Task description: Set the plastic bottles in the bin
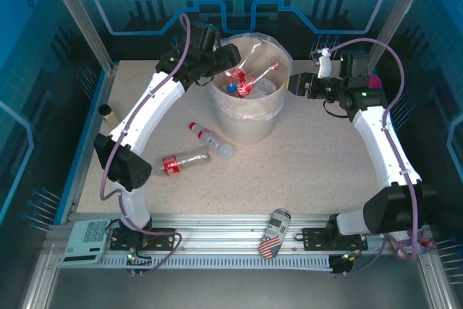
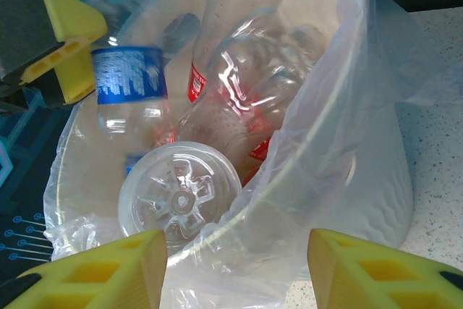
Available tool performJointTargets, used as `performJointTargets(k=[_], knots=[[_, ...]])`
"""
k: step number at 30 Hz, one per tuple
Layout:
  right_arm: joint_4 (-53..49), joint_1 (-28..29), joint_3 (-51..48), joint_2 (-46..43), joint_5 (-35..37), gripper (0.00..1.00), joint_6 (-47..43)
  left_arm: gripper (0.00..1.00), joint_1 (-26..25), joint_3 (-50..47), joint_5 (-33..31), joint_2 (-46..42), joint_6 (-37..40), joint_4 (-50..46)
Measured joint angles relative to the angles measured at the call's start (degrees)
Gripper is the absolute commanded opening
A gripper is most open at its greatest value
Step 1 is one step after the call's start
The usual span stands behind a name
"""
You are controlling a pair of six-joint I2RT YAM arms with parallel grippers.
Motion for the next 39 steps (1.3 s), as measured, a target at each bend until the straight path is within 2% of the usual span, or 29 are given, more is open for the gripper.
performJointTargets(k=[4,12,18,24,39], knots=[[0.0,0.0,0.0,0.2,0.0,0.55,0.0,0.87,-0.1,0.0,0.2,-0.4,1.2,0.5],[0.0,0.0,0.0,0.6,0.2,0.54,0.0,0.56,-0.3,-1.2,0.0,-3.3,5.8,4.1],[0.0,0.0,0.0,0.6,0.4,0.54,0.0,0.45,-0.9,-1.2,0.0,-2.1,8.4,3.6],[0.0,0.0,0.0,0.6,0.4,0.54,0.0,0.42,-1.0,-2.4,-0.1,0.8,8.7,1.7],[0.0,0.0,0.0,0.6,0.4,0.53,0.0,0.4,-1.1,-10.8,-0.9,-1.6,9.9,8.9]])
